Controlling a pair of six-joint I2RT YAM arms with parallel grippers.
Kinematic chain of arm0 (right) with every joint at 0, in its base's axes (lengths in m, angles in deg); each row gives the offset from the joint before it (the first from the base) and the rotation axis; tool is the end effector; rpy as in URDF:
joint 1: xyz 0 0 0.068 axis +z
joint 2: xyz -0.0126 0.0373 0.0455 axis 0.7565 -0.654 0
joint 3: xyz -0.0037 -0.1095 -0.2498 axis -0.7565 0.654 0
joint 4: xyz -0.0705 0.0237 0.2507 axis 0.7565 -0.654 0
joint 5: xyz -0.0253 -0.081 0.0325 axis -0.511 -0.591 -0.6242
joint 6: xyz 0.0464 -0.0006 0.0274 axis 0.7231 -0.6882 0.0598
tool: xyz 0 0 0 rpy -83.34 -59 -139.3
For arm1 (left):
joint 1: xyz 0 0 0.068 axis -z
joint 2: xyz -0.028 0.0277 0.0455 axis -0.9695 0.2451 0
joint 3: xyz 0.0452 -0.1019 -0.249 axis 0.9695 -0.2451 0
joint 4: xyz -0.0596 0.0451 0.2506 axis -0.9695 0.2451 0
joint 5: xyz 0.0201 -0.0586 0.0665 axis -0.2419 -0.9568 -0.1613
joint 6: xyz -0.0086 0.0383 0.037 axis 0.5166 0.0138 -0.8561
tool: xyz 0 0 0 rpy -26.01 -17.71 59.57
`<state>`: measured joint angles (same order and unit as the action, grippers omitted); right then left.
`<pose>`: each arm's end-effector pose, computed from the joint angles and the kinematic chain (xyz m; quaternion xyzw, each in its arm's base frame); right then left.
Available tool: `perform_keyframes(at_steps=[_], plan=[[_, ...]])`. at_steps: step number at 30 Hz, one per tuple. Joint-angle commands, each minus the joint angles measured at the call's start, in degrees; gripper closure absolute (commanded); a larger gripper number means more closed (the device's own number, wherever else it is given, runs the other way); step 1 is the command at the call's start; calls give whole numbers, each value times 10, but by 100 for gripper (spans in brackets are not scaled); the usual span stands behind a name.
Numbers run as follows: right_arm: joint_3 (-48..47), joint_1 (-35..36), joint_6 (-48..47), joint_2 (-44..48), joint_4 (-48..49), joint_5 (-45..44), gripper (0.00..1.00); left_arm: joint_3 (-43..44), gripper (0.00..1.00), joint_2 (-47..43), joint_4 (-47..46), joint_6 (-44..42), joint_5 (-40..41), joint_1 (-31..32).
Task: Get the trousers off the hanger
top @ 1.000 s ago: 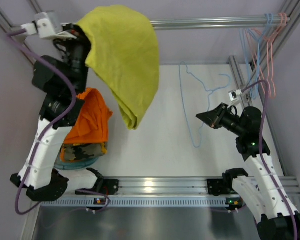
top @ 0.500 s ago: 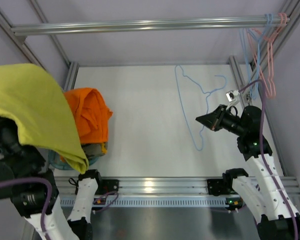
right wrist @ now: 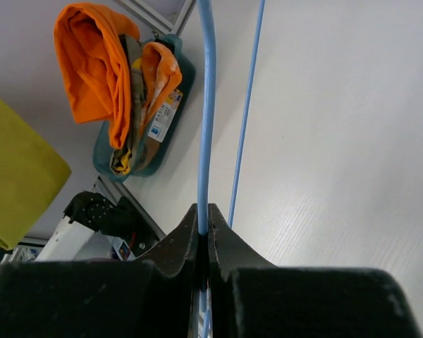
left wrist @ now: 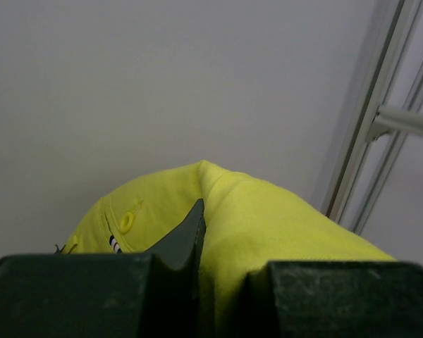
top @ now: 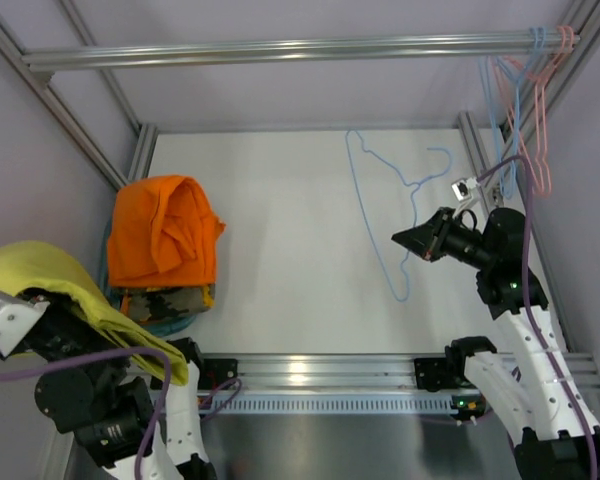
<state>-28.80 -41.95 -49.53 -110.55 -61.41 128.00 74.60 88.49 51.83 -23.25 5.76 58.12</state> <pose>0.1528 0.0436 0.3198 -0.0538 0.7680 0.4630 0.4392 -0.0607 0.0025 0.4878 -0.3161 0.4187 0.3093 0.7931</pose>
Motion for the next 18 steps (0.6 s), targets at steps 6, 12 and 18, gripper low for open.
perform_keyframes(at_steps=[6,12,18], plan=[[-21,-1,-18,-4,1,9,100,-111,100,-21,-47,-105,-30,-2],[-36,-1,-27,-2,-24,9,100,-244,100,27,-192,-63,-110,-2],[-61,-2,-42,15,-56,9,100,-269,100,180,-216,15,-152,-2]])
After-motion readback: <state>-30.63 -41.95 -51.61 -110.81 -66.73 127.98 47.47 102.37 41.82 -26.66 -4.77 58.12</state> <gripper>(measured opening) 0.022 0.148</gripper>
